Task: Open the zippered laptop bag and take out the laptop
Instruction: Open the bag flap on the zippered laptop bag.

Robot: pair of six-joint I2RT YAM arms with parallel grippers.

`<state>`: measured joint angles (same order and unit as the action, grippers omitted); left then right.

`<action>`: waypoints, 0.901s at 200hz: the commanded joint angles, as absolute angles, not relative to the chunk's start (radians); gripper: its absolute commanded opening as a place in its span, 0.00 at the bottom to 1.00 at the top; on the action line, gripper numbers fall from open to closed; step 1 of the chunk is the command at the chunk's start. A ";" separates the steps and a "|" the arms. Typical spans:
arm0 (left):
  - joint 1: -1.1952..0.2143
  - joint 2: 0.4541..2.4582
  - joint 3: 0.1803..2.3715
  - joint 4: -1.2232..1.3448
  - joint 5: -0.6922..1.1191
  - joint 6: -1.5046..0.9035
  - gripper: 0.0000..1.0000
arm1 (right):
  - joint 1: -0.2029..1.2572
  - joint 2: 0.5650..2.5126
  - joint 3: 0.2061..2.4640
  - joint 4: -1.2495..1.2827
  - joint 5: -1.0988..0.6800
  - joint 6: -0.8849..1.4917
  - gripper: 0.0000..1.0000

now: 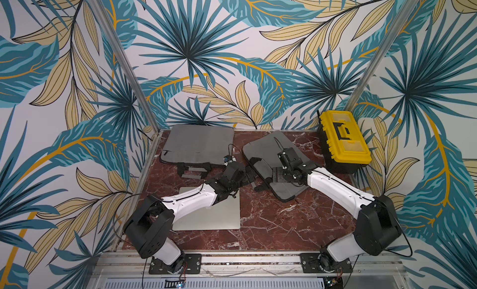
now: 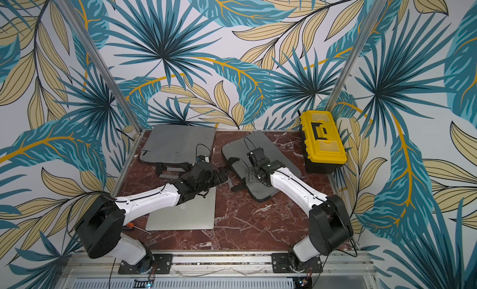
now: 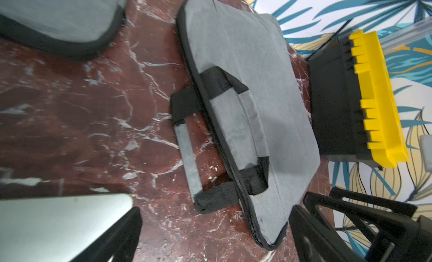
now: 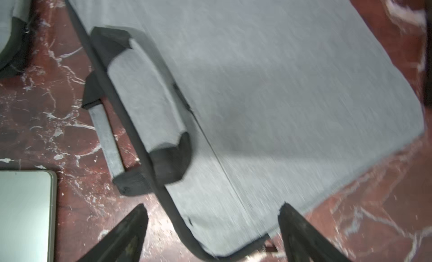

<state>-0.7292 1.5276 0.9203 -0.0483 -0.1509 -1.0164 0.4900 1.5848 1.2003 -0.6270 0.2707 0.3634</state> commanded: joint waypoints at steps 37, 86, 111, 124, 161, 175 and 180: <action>-0.725 1.466 0.865 -0.108 -0.299 -1.062 1.00 | 0.544 1.790 1.368 -0.737 0.381 0.212 0.90; -0.723 1.471 0.853 -0.109 -0.318 -1.082 1.00 | 0.572 1.893 1.424 -0.762 0.397 0.161 0.93; -0.723 1.477 0.850 -0.108 -0.320 -1.088 1.00 | 0.582 1.927 1.440 -0.765 0.388 0.153 0.95; -0.722 1.476 0.847 -0.108 -0.326 -1.091 1.00 | 0.585 1.940 1.445 -0.761 0.384 0.152 0.95; -0.720 1.482 0.839 -0.109 -0.331 -1.106 1.00 | 0.585 1.987 1.468 -0.768 0.424 0.172 0.96; -0.719 1.484 0.838 -0.109 -0.328 -1.109 1.00 | 0.583 2.004 1.484 -0.784 0.460 0.188 0.96; -0.718 1.484 0.838 -0.108 -0.327 -1.109 1.00 | 0.584 2.009 1.488 -0.790 0.473 0.194 0.95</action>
